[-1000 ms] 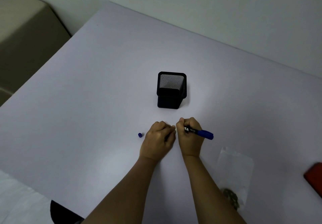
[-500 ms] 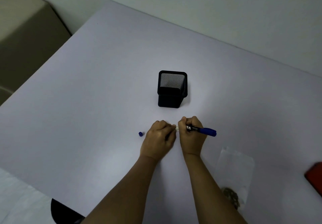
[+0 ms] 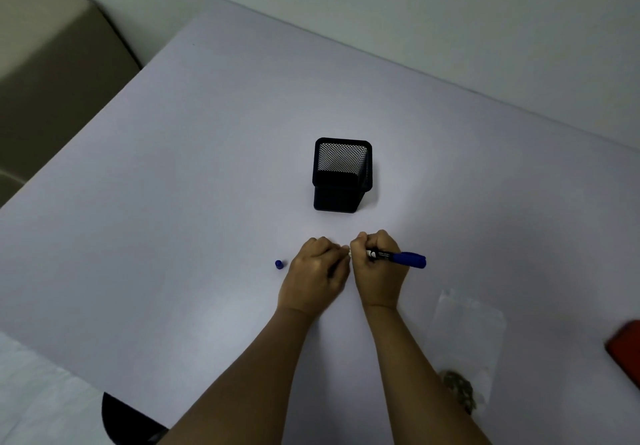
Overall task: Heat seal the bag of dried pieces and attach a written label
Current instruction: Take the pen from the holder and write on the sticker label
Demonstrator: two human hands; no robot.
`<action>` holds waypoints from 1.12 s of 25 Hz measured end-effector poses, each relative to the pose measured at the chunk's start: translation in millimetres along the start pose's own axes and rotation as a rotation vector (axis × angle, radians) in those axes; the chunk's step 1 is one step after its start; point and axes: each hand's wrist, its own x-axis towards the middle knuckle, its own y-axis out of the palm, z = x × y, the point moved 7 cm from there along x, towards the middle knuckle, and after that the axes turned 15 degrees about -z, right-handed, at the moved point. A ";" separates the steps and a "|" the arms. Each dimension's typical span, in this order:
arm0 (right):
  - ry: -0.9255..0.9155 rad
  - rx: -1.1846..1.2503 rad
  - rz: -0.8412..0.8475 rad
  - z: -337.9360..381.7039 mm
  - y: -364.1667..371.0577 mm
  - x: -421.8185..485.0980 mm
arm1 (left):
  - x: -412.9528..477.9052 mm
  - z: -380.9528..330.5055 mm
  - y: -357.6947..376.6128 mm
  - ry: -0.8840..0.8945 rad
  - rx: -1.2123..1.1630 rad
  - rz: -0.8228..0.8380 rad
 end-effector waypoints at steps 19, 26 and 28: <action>-0.015 -0.056 -0.057 -2.6 -4.2 1.8 | 0.7 0.0 -0.2 0.011 0.015 -0.009; 0.014 -0.065 -0.085 -3.8 -6.1 3.1 | 1.2 -0.4 -1.1 0.010 -0.001 -0.023; -0.028 -0.052 -0.038 -1.7 -3.6 0.1 | 1.1 0.3 -0.3 0.006 -0.003 -0.017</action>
